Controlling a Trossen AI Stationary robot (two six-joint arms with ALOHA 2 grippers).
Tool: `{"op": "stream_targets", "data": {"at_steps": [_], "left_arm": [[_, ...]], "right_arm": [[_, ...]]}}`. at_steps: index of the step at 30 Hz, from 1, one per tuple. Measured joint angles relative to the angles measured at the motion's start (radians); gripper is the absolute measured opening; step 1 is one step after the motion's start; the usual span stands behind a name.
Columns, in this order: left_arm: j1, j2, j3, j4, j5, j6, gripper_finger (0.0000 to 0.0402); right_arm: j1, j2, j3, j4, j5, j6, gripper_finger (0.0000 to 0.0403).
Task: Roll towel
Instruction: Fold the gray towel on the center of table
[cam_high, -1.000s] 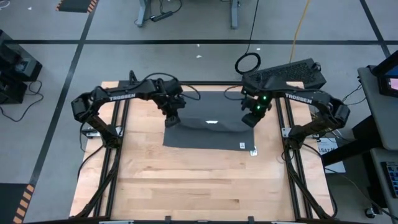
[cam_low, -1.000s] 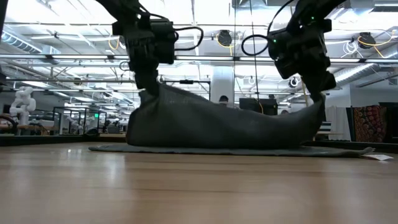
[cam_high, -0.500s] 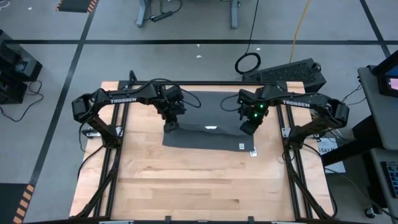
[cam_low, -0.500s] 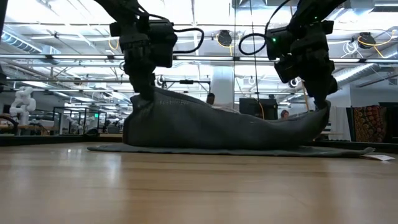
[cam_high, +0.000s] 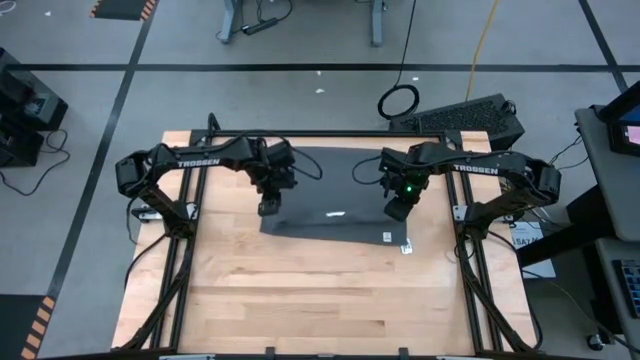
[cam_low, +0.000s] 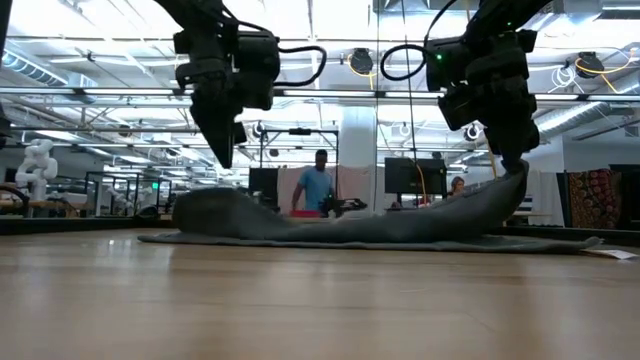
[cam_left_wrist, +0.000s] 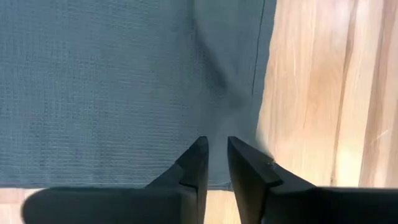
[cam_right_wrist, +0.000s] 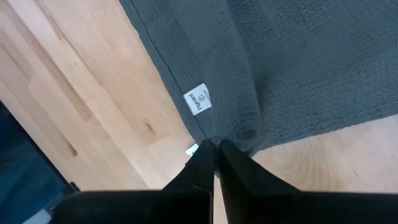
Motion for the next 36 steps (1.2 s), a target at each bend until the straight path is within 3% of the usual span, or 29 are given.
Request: {"op": "stream_targets", "data": {"at_steps": [6,11,16,21,25,36], "left_arm": [[-0.020,-0.001,-0.019,-0.091,0.038,-0.062,0.0113],[-0.106,-0.076,-0.172,0.004,0.105,-0.174,0.0149],[-0.261,-0.183,-0.314,0.102,-0.029,-0.351,0.0161],[-0.419,-0.257,-0.388,0.293,-0.290,-0.500,0.0162],[-0.507,-0.254,-0.417,0.386,-0.455,-0.513,0.0162],[-0.597,-0.224,-0.551,0.520,-0.453,-0.780,0.0162]], "right_arm": [[0.000,0.000,0.000,0.002,0.000,0.007,0.0004],[0.000,0.000,0.000,0.023,0.000,0.007,0.0004],[0.000,0.000,0.000,0.045,0.000,0.026,0.0004],[0.000,0.000,0.000,0.087,0.000,0.030,0.0004],[0.000,0.000,0.000,0.100,-0.001,0.046,0.0004],[0.000,0.000,0.000,0.109,-0.002,0.052,0.0004]]}}
